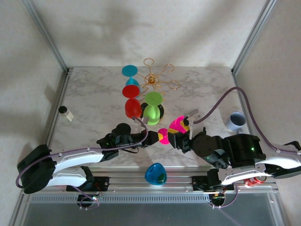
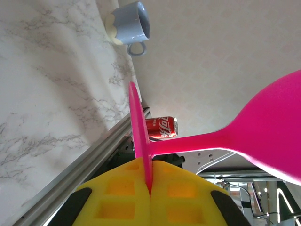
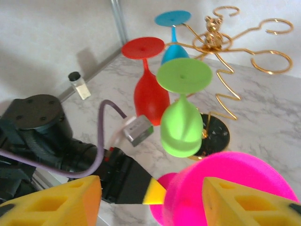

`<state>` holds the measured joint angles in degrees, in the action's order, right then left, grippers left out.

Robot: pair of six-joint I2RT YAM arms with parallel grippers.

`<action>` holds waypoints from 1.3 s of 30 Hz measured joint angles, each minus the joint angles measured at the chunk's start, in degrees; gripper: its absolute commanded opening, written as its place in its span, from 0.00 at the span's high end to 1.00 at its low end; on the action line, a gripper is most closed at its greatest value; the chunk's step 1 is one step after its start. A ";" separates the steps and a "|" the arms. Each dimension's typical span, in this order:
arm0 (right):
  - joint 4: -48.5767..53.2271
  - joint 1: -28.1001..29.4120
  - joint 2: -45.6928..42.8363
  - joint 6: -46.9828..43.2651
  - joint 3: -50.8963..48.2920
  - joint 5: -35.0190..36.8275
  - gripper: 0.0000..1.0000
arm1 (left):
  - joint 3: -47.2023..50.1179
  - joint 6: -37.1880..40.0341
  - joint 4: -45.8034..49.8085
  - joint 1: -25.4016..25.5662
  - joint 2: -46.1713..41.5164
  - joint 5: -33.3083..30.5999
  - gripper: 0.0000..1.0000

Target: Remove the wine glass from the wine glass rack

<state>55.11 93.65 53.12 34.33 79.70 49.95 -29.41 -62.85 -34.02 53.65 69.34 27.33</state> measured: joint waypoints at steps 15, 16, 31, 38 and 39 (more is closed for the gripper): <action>4.87 -11.30 1.68 2.19 0.35 -11.06 0.39 | 3.08 -0.85 -7.67 0.00 1.11 -0.09 1.00; 4.72 -11.78 2.14 2.08 0.35 -11.85 0.40 | 3.08 -0.85 -7.85 0.00 1.25 -0.09 1.00; 3.78 -15.52 5.92 -0.46 0.35 -19.61 0.86 | 3.08 -0.83 -7.96 0.00 1.75 -0.11 1.00; 3.39 -15.63 5.84 0.33 0.35 -21.03 1.00 | 3.06 -0.59 -7.72 0.00 1.75 -0.13 1.00; 3.39 -15.67 5.84 0.44 0.35 -21.11 1.00 | 3.02 -0.59 -7.63 0.00 1.75 -0.13 1.00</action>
<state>58.50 77.97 58.96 34.76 80.05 28.84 -26.39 -63.44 -41.65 53.65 71.09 27.20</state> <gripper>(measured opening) 0.091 0.060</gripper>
